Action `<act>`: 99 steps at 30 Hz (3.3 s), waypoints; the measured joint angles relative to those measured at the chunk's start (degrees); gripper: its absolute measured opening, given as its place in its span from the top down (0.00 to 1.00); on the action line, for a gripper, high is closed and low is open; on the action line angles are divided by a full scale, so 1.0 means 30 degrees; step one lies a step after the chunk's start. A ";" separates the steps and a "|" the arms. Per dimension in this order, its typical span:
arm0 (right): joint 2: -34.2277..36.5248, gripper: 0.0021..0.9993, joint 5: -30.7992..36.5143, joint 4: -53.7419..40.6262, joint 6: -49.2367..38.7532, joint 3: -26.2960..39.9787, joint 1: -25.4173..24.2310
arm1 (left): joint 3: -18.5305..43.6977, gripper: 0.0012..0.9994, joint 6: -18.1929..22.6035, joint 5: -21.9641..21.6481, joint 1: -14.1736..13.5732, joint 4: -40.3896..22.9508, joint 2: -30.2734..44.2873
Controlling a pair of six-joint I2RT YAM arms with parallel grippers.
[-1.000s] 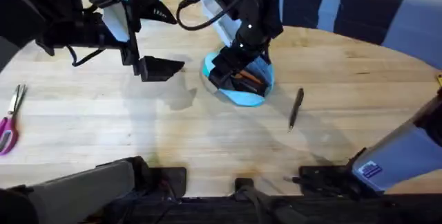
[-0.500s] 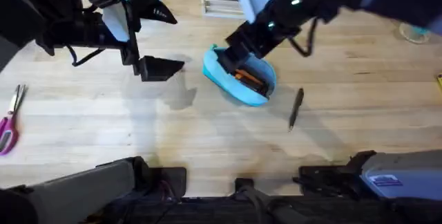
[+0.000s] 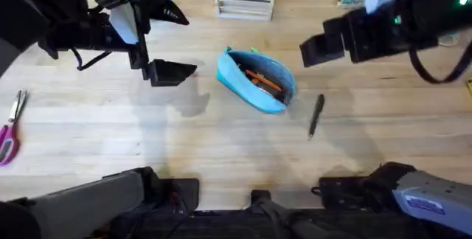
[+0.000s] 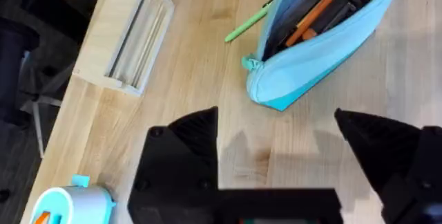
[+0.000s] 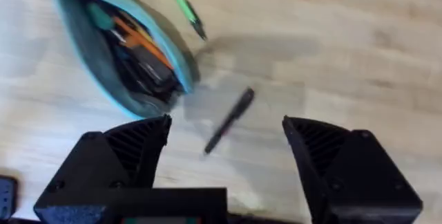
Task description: Unzip the bag, pick up the pens from the table one at a time and place them inside, then zip the bag closed.
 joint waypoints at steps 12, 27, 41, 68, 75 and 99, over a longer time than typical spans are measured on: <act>-0.5073 0.00 0.0963 0.2948 0.6467 -0.7679 -0.0100 | 0.0000 0.01 0.0000 0.0000 0.0000 0.0275 0.0003; -0.2769 0.00 0.1484 0.7400 1.3118 -1.2502 -0.0114 | 0.0000 0.01 0.0000 0.0000 0.0000 0.0279 0.0000; 0.0438 0.00 -0.0903 0.8430 1.3890 -1.2649 -0.0457 | 0.0000 0.01 0.0000 0.0000 0.0000 0.0279 0.0007; 0.0399 0.00 -0.2675 0.7338 1.6071 -1.3925 -0.0340 | 0.0000 0.01 0.0000 0.0000 0.0000 0.0322 0.0007; -0.0069 0.21 -0.2406 0.7535 1.6368 -1.4326 -0.0289 | 0.0000 0.01 0.0000 0.0000 0.0000 0.0315 0.0005; -0.1266 0.96 -0.3087 0.5518 1.5321 -1.4080 -0.0231 | 0.0000 0.01 0.0000 0.0000 0.0000 0.0318 0.0007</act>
